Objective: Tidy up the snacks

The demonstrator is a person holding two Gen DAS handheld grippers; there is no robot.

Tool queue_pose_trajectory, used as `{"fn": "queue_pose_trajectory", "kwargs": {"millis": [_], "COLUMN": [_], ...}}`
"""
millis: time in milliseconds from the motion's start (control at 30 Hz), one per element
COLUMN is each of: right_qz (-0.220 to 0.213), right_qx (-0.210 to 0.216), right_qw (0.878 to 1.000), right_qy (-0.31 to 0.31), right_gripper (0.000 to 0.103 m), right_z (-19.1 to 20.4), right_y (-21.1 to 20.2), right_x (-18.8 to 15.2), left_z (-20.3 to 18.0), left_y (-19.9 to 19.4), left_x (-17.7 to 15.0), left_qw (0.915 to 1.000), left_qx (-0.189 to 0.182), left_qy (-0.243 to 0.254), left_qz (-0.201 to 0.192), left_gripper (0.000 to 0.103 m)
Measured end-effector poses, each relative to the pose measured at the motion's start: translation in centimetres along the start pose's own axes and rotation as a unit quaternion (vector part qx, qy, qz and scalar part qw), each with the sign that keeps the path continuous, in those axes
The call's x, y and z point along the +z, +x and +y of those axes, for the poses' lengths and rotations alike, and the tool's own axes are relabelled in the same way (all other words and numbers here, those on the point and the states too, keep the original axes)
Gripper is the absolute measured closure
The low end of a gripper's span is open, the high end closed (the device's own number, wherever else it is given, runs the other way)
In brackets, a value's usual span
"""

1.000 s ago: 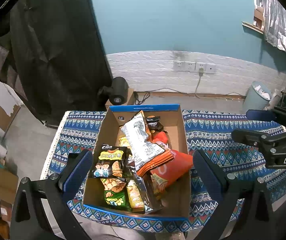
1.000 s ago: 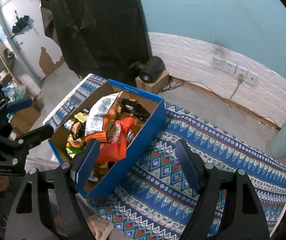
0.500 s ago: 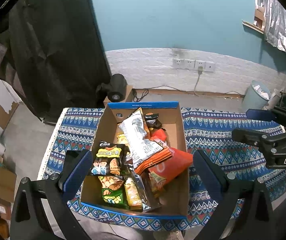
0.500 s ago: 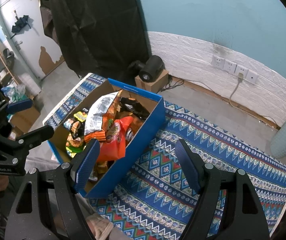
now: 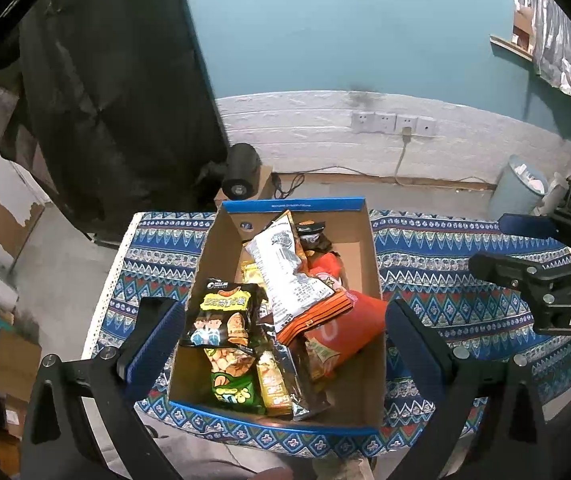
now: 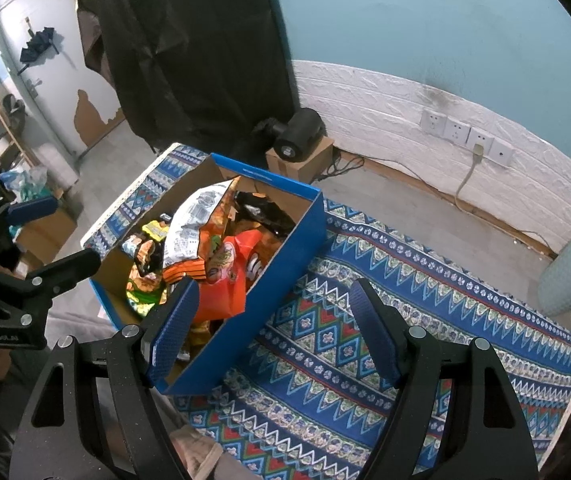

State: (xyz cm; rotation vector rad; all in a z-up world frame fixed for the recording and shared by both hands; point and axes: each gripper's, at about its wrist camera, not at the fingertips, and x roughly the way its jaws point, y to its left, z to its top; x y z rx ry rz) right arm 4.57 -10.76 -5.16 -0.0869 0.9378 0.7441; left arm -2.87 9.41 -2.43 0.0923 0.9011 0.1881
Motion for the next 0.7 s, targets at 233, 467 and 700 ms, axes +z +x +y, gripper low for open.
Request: {"fn": "queue_pose_trajectory", "kwargs": {"millis": [233, 467, 700], "right_qz": [0.001, 0.002, 0.002], "right_qx": [-0.001, -0.001, -0.002], "right_qw": [1.000, 1.000, 1.000], "right_qy": [-0.001, -0.002, -0.001], "right_gripper": [0.026, 0.026, 0.026], "right_z": [-0.15, -0.24, -0.16], "right_y": [0.02, 0.09, 0.08], "right_x": [-0.04, -0.14, -0.12], "left_z": [0.06, 0.07, -0.10], "left_y": [0.01, -0.10, -0.15], "left_x": [-0.05, -0.02, -0.05], "left_qw": [1.0000, 1.0000, 1.0000], "left_qx": [0.000, -0.001, -0.002], "left_qy": [-0.002, -0.003, -0.002], "left_qz": [0.002, 0.000, 0.000], "left_gripper": [0.002, 0.002, 0.002]}}
